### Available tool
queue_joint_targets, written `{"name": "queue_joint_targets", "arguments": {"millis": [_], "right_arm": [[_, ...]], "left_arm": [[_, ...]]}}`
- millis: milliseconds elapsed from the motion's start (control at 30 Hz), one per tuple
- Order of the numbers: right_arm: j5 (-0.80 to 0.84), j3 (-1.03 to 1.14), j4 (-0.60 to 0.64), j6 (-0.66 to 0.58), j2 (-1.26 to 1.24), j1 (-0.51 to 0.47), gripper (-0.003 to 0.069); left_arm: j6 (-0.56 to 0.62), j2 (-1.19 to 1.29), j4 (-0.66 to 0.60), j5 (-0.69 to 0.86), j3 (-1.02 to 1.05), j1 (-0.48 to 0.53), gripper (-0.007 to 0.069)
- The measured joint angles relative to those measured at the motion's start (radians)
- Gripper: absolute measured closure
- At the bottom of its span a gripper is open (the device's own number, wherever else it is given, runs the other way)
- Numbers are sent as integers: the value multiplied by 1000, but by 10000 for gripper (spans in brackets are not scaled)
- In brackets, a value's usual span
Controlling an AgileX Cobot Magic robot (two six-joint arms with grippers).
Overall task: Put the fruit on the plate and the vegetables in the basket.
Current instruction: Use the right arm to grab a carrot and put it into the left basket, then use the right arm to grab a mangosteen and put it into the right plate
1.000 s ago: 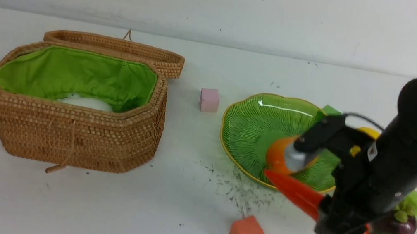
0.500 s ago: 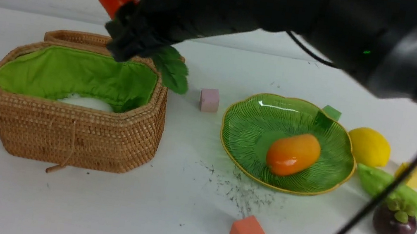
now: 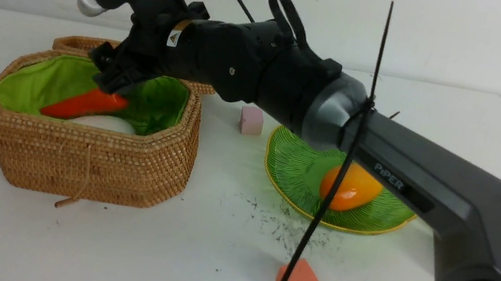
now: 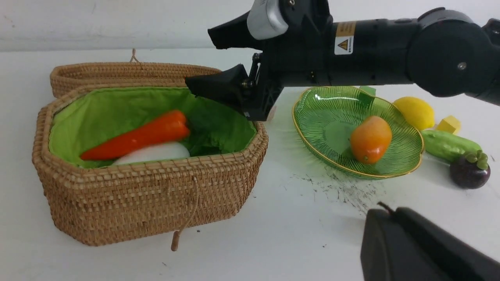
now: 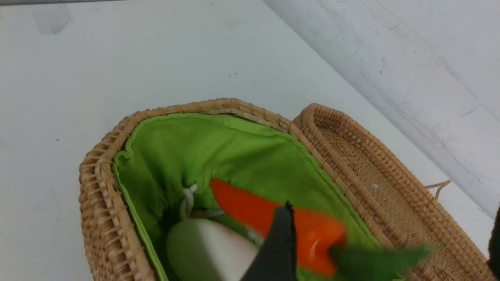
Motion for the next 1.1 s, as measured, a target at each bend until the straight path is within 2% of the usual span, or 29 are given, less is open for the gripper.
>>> {"name": "queue_joint_targets", "arguments": {"millis": [133, 233, 300, 367, 433, 533, 567, 600, 633, 700, 767, 833, 933, 1033, 1100], "right_arm": [[181, 0, -14, 7, -55, 0, 63], [378, 0, -44, 51, -142, 1, 175], [588, -2, -106, 104, -229, 1, 323], [722, -9, -154, 135, -288, -2, 423], [857, -11, -206, 161, -345, -14, 566], [914, 7, -244, 217, -407, -49, 669], [919, 36, -253, 243, -432, -67, 674], [920, 36, -253, 246, -437, -71, 674], [921, 70, -254, 259, -459, -86, 675], [920, 202, -252, 298, -554, -164, 674], [919, 282, -250, 319, -593, -215, 674], [918, 475, -250, 407, -688, -349, 671], [914, 704, -250, 557, -760, -496, 657], [861, 873, -234, 667, -774, -588, 609], [783, 978, -206, 708, -764, -638, 510]], "left_arm": [[0, 0, -1, 0, 0, 0, 631], [2, 0, -3, -1, 0, 0, 629], [24, 0, -16, -9, 0, 0, 629], [56, 0, -35, -24, 0, 0, 629], [111, 0, -81, -39, 0, 0, 628], [213, 0, -178, -49, 0, 0, 628], [275, 0, -232, -53, 0, 0, 628], [275, 0, -232, -53, 0, 0, 628], [324, 0, -272, -54, 0, 0, 628], [446, 0, -370, -54, 0, 0, 627], [494, 0, -410, -54, 0, 0, 627], [568, 0, -484, -54, 0, 0, 624], [603, 0, -520, -54, 0, 0, 622], [608, 0, -528, -55, 0, 0, 621], [610, 0, -528, -56, 0, 0, 621]]}}
